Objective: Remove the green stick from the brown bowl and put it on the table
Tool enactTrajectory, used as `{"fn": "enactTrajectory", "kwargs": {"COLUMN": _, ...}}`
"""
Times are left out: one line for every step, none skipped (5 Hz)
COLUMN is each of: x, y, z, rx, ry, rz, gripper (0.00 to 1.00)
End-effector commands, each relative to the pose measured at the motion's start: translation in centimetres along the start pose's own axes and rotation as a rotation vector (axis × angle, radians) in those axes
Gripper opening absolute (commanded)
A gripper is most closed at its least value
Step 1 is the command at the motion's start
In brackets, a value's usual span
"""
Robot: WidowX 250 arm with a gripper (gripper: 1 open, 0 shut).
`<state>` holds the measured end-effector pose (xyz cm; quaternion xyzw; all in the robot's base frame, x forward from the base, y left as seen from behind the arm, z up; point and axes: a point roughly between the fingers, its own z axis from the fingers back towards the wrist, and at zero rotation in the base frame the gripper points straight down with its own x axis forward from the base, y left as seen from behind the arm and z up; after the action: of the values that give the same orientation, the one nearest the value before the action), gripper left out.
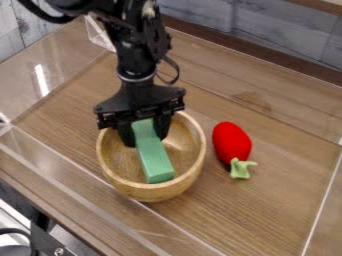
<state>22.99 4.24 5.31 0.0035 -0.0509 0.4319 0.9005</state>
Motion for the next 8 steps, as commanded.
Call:
{"fn": "enactTrajectory", "kwargs": {"x": 0.6, "y": -1.4, "z": 2.9, "rx": -0.059, "ry": -0.04, "rz": -0.006, "gripper": 0.0}}
{"fn": "enactTrajectory", "kwargs": {"x": -1.0, "y": -2.5, "z": 4.1, "rx": -0.081, "ry": -0.022, "rz": -0.023, "gripper": 0.0}}
{"fn": "enactTrajectory", "kwargs": {"x": -3.6, "y": -3.7, "z": 3.7, "rx": -0.084, "ry": -0.001, "rz": -0.045, "gripper": 0.0}}
{"fn": "enactTrajectory", "kwargs": {"x": -6.4, "y": -5.1, "z": 2.4, "rx": -0.087, "ry": 0.01, "rz": -0.087, "gripper": 0.0}}
{"fn": "enactTrajectory", "kwargs": {"x": -8.3, "y": -6.3, "z": 1.2, "rx": -0.09, "ry": 0.014, "rz": -0.131, "gripper": 0.0}}
{"fn": "enactTrajectory", "kwargs": {"x": -10.1, "y": -7.3, "z": 0.5, "rx": -0.089, "ry": 0.022, "rz": -0.176, "gripper": 0.0}}
{"fn": "enactTrajectory", "kwargs": {"x": -11.0, "y": -7.8, "z": 0.3, "rx": -0.092, "ry": 0.027, "rz": -0.209, "gripper": 0.0}}
{"fn": "enactTrajectory", "kwargs": {"x": -11.4, "y": -7.9, "z": 0.4, "rx": -0.094, "ry": 0.03, "rz": -0.245, "gripper": 0.0}}
